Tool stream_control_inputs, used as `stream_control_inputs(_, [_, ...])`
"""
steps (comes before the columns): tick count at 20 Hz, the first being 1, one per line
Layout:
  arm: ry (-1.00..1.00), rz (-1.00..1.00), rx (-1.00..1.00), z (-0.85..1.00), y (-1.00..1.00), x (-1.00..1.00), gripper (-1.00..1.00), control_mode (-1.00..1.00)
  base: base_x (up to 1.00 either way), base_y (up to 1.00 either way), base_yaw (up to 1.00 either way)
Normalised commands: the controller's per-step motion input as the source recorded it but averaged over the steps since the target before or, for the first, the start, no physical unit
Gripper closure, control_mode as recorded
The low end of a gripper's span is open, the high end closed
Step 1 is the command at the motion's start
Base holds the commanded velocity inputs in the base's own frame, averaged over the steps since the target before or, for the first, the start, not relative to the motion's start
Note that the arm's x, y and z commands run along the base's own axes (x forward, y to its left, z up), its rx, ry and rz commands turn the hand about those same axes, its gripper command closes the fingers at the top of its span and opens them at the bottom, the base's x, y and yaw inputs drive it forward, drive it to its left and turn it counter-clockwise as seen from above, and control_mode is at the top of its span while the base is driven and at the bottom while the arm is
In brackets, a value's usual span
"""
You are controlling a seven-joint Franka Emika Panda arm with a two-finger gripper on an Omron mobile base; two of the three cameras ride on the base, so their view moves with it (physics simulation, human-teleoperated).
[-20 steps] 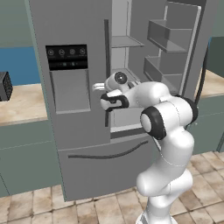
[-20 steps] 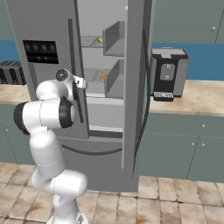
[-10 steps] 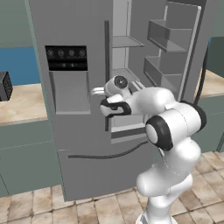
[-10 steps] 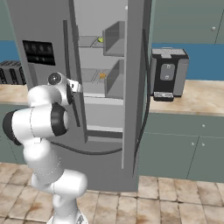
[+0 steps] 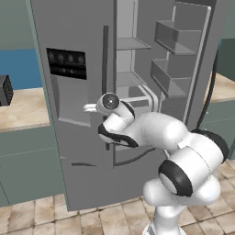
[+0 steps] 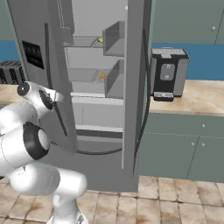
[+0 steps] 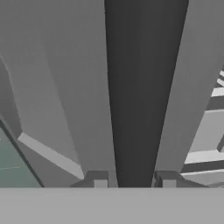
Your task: Take the lemon wedge from the fridge and place it on the plate with fish on the dining counter.
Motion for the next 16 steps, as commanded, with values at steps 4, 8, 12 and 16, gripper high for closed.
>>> stream_control_inputs(4, [0.01, -0.13, -0.07, 0.36, 1.00, -0.88, 1.00, -1.00, 0.00, 0.00, 0.00])
stream_control_inputs(8, [0.04, -0.13, -0.04, 0.23, 1.00, -0.97, -1.00, -1.00, 0.00, 0.00, 0.00])
stream_control_inputs(12, [0.01, -0.05, -0.02, 0.00, 0.66, -1.00, -1.00, -1.00, 0.00, 0.00, 0.00])
stream_control_inputs(16, [0.00, 0.00, 0.00, 0.00, 0.09, -1.00, -1.00, -1.00, 0.00, 0.00, 0.00])
